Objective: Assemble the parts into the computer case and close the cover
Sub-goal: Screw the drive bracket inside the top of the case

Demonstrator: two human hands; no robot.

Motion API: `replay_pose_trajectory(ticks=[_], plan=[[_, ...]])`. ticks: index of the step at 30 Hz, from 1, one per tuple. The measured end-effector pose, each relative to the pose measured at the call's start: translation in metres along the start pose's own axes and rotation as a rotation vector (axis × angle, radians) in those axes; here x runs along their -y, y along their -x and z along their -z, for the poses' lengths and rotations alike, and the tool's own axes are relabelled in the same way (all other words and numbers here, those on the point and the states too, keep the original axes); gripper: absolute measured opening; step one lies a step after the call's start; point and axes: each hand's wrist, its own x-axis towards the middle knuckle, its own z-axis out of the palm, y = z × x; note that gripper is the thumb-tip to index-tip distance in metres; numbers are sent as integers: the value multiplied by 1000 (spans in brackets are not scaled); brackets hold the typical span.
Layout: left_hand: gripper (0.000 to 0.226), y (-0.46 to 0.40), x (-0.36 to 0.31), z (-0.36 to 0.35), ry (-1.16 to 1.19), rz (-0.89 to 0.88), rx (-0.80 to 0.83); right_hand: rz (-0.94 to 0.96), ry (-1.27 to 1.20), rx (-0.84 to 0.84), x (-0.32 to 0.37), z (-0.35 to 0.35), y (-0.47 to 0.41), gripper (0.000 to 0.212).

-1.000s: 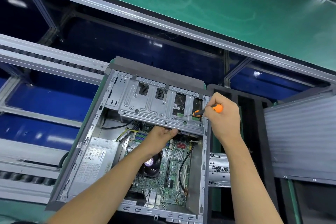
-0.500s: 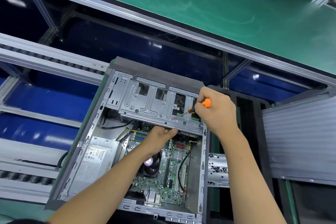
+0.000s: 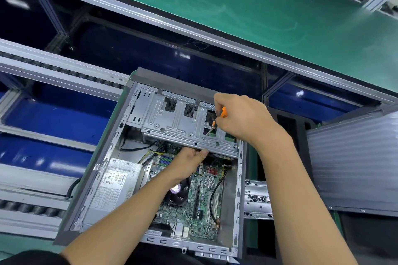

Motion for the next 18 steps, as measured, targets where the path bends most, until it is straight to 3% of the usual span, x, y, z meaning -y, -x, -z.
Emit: replay_pose_trajectory(ticks=[10, 18], plan=[[58, 3, -6, -1, 110, -11, 26, 56, -21, 14, 11, 5, 2, 22], [57, 1, -5, -1, 145, 11, 2, 75, -236, 22, 12, 7, -3, 20]])
